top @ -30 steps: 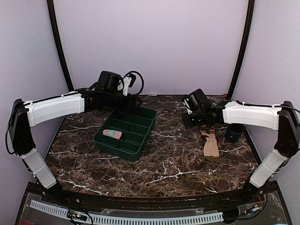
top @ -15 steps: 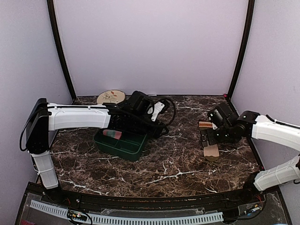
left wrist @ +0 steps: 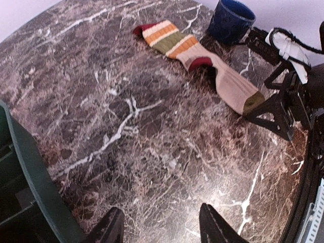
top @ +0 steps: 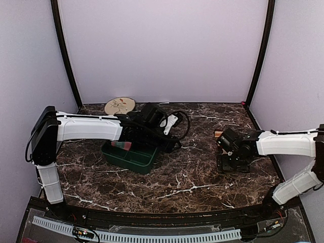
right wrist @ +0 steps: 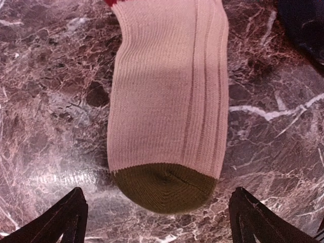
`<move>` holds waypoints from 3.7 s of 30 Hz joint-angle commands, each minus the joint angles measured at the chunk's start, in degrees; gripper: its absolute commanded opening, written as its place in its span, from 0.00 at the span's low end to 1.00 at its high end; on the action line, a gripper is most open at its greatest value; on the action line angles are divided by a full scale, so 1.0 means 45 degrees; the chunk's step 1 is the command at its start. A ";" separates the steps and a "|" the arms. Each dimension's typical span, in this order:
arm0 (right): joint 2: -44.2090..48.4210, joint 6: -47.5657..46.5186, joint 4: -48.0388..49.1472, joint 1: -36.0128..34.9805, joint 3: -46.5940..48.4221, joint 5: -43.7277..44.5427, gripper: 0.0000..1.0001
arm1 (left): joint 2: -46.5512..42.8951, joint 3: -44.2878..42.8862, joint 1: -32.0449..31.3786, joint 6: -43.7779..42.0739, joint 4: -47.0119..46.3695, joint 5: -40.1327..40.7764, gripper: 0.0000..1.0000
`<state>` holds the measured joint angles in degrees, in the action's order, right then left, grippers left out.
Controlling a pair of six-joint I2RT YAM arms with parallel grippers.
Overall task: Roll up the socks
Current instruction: Move the sock to the center of the board, then adjust the sock at the center of the board.
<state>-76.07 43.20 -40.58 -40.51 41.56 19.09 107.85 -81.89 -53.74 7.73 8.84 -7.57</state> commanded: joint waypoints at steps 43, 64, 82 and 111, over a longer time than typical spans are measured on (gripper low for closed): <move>-0.8019 0.1533 0.2315 -0.4340 0.7267 -0.3102 0.24 | -0.3832 0.4352 0.1910 -0.0284 -0.0209 0.1156 0.55; -0.7548 0.0271 0.2126 -0.5274 0.9643 -0.1331 0.53 | -0.7827 0.7672 0.1559 -0.0414 -0.1184 0.1310 0.55; -0.1064 0.4205 0.2005 -0.4407 0.2274 0.0167 0.59 | -0.1964 0.4216 0.0008 -0.2974 -0.0884 0.0167 0.55; -0.0584 1.1205 0.9476 -0.2136 -0.2915 0.0019 0.59 | 0.0764 0.3982 0.0008 -0.1970 0.0771 0.1335 0.55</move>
<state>-77.84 89.17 -2.37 -51.55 30.33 16.91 111.66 -66.46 -53.52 -2.74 6.46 -2.13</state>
